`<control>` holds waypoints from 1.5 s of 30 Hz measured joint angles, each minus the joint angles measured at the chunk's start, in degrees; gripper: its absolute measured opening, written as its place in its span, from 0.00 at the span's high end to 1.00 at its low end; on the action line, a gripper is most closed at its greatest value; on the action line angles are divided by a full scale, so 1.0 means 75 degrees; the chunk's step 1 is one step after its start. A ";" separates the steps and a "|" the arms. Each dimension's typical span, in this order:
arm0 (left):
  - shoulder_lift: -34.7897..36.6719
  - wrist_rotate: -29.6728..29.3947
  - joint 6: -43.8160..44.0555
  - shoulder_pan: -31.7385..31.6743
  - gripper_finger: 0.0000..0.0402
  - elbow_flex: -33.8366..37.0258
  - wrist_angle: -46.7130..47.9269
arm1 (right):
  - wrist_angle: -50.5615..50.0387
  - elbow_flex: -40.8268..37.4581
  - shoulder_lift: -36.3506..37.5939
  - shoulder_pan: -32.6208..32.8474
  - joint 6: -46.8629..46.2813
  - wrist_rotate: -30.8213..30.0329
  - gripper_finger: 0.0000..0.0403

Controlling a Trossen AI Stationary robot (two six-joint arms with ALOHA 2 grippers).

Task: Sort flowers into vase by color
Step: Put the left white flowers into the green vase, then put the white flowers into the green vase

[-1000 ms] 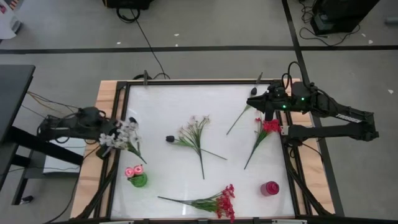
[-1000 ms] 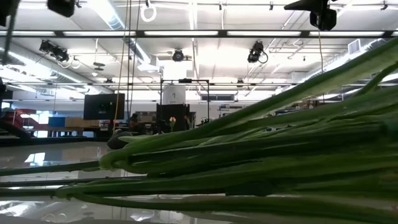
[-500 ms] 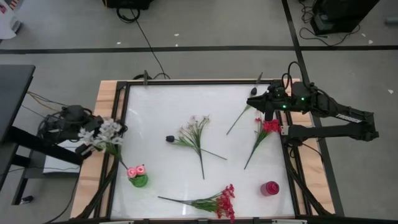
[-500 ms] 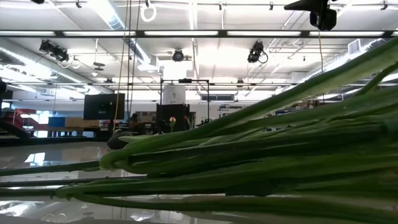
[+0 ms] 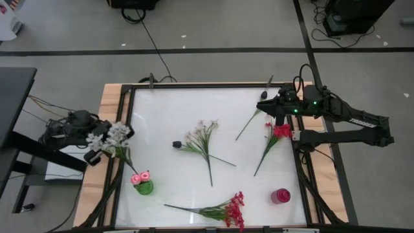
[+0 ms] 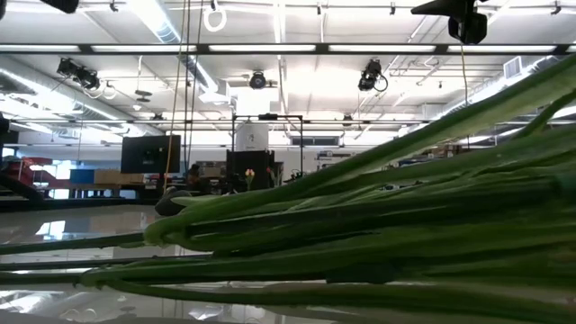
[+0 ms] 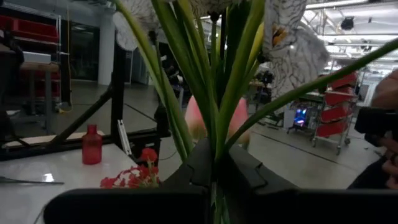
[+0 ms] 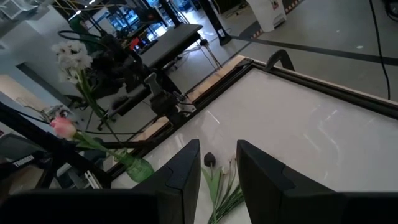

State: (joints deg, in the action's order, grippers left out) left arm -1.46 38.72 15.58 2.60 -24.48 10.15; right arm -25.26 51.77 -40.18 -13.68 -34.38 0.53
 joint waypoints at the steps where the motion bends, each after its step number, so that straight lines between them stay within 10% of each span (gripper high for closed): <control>1: -0.0011 0.0003 0.0133 0.0012 0.94 0.0103 -0.0199 | 0.0002 0.0000 0.0002 -0.0001 -0.0001 -0.0001 0.72; 28: -0.0011 0.0533 -0.0650 0.0671 0.92 0.0824 0.0025 | 0.0012 0.0000 0.0003 0.0001 0.0000 -0.0002 0.72; 45: -0.0011 0.1053 0.0852 0.0669 0.41 0.0762 0.0047 | 0.0012 -0.0001 0.0003 -0.0001 0.0000 -0.0001 0.72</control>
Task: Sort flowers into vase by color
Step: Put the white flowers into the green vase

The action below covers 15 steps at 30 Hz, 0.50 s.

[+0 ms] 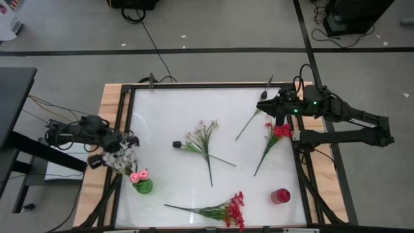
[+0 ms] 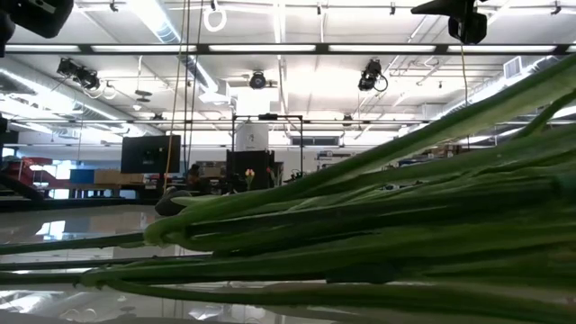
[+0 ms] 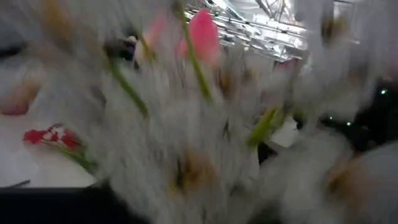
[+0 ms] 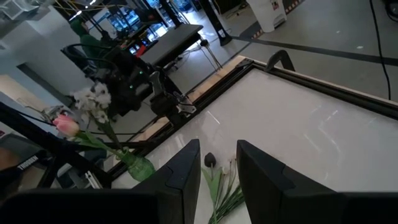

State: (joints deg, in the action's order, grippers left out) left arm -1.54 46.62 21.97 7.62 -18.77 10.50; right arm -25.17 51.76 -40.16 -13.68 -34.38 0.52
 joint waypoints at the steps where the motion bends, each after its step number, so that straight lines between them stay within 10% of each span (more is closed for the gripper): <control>1: -0.0003 0.0057 0.0157 0.0000 0.39 -0.0081 0.0058 | 0.0000 0.0001 -0.0003 -0.0001 -0.0001 -0.0001 0.72; 15: -0.1456 0.0546 0.0395 0.0003 0.28 -0.2052 0.2188 | -0.0003 0.0001 -0.0003 0.0001 0.0001 0.0002 0.72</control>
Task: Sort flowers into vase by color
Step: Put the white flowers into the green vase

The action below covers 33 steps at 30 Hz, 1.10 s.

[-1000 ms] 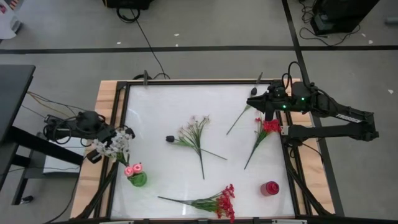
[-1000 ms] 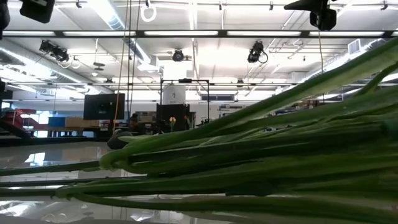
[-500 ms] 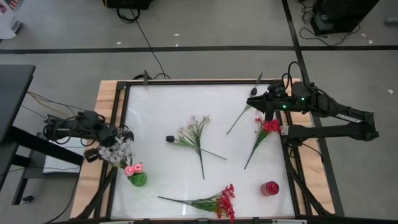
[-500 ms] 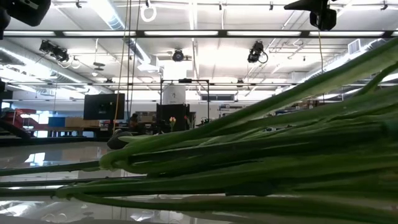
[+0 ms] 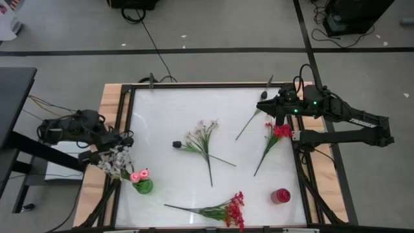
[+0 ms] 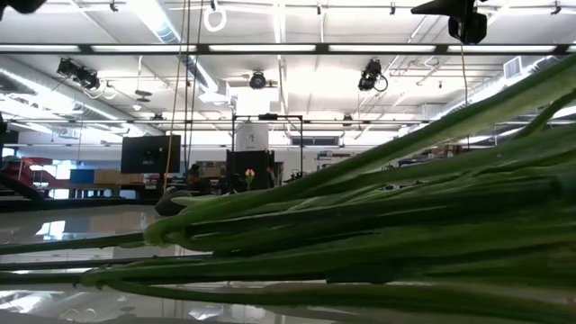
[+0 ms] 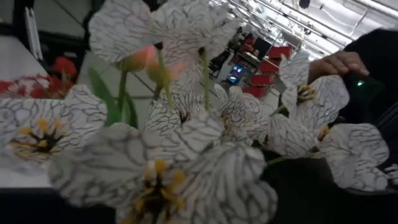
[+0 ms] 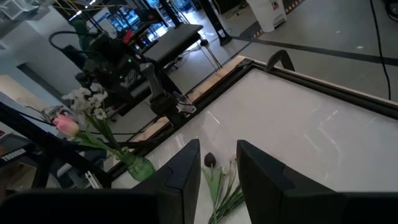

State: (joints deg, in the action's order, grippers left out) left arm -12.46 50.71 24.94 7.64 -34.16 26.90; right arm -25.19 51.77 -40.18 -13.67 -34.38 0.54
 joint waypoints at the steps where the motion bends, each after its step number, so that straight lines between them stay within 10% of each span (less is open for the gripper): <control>1: -0.0174 0.0061 0.0125 -0.0002 0.27 -0.0174 0.0084 | 0.0001 0.0000 0.0002 0.0000 -0.0002 -0.0001 0.72; 19: -0.1329 0.1868 -0.0641 0.0353 0.01 -0.1072 0.0607 | 0.0000 -0.0002 0.0001 -0.0003 -0.0002 -0.0002 0.72; 33: -0.1802 0.0136 -0.1389 0.0413 0.02 -0.1679 0.0273 | 0.0003 -0.0003 0.0001 -0.0001 0.0000 0.0000 0.72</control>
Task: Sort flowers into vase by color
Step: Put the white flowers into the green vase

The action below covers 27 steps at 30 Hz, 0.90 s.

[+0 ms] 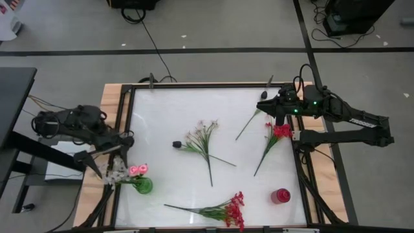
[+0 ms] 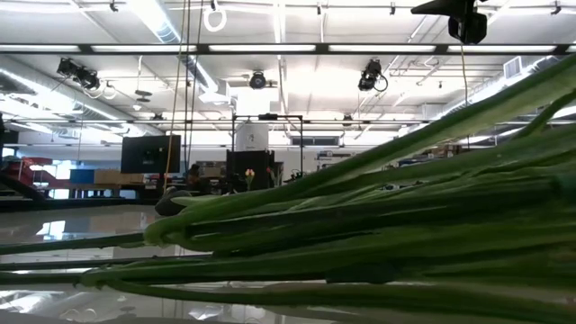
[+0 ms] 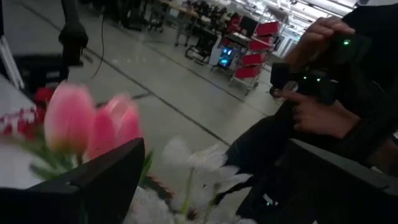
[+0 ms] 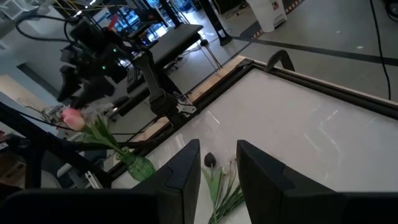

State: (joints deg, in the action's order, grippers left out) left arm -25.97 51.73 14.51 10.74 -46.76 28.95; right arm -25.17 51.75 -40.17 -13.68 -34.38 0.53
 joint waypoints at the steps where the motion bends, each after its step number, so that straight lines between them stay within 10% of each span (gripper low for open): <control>1: -0.0038 0.0000 -0.0013 0.0001 0.02 -0.0168 0.0018 | 0.0000 0.0003 -0.0001 0.0001 -0.0001 -0.0003 0.72; 16: -0.2590 -0.2311 0.0048 -0.0850 0.07 -0.2770 0.1353 | 0.0000 0.0001 -0.0001 0.0000 0.0000 -0.0002 0.72; 27: -0.4946 -0.3500 0.0976 -0.1873 0.18 -0.2982 0.1185 | -0.0001 0.0003 0.0001 0.0000 -0.0001 0.0000 0.72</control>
State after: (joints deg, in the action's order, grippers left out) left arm -63.07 25.49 21.83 -3.31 -69.12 37.84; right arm -25.17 51.77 -40.16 -13.68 -34.39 0.54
